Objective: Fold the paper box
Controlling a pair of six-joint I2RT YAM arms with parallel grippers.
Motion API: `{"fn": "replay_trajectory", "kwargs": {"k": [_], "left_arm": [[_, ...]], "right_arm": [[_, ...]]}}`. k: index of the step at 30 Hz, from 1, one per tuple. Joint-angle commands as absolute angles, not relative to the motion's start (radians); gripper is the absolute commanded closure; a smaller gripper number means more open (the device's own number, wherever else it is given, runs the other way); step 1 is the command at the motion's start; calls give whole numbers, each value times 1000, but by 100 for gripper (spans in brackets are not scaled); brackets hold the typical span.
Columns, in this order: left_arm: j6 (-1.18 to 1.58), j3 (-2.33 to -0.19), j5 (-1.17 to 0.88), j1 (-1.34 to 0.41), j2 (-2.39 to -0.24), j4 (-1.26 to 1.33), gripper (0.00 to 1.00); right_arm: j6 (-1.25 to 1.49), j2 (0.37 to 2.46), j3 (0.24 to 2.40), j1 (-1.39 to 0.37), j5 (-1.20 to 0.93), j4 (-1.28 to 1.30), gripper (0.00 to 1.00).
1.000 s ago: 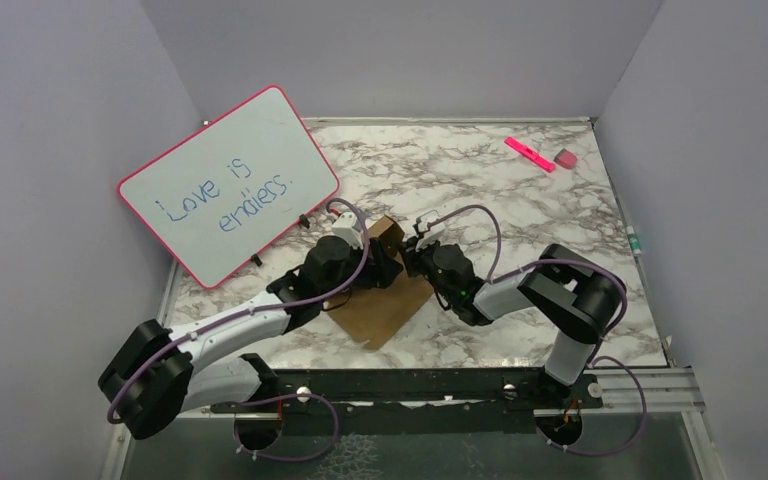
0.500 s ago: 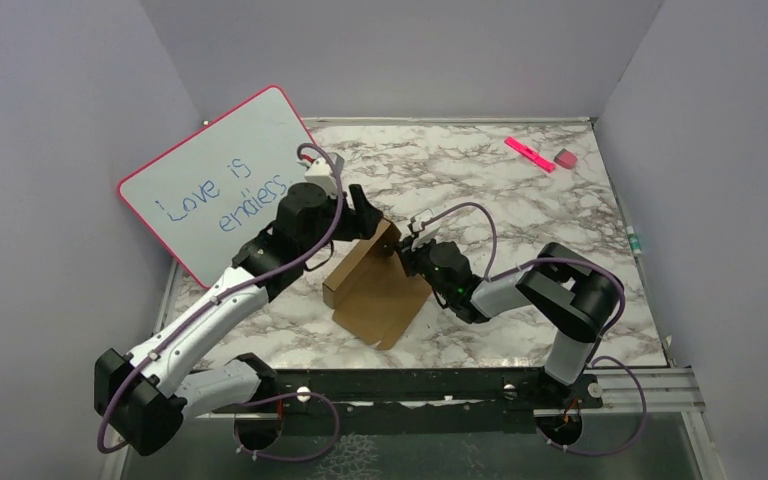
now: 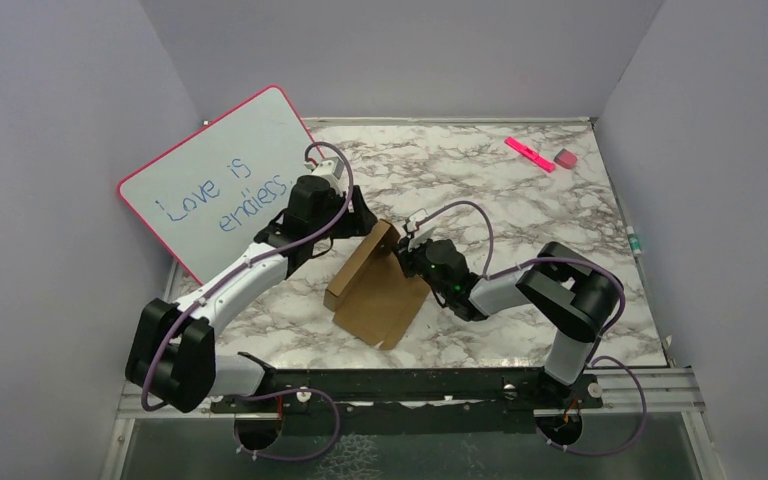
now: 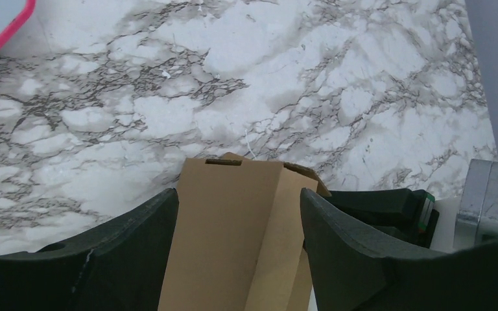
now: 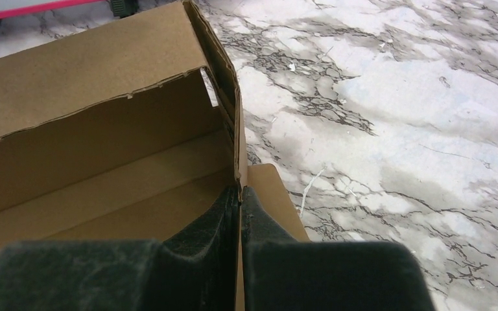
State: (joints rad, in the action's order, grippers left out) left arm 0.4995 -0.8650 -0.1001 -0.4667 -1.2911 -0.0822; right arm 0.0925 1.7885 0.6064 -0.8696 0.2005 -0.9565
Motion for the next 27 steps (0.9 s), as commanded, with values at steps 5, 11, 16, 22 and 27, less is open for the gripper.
{"fn": "replay_trajectory", "kwargs": {"k": [5,11,16,22,27], "left_arm": [[529,-846,-205,-458,-1374,108,30],[529,-831,-211,-453,-1414,143,36],[535,-799,-218,-444,-1437,183,41],[529,-769,-215,-427,-1441,218,47],[506,-773,-230,-423,-1411,218,44]], "right_arm": [[70,1812,634,-876,161,-864,90],[69,1807,639,-875,153,-860,90],[68,1803,645,-876,149,-857,89],[62,1791,628,-876,118,-883,87],[-38,1716,580,-855,87,-908,78]]}}
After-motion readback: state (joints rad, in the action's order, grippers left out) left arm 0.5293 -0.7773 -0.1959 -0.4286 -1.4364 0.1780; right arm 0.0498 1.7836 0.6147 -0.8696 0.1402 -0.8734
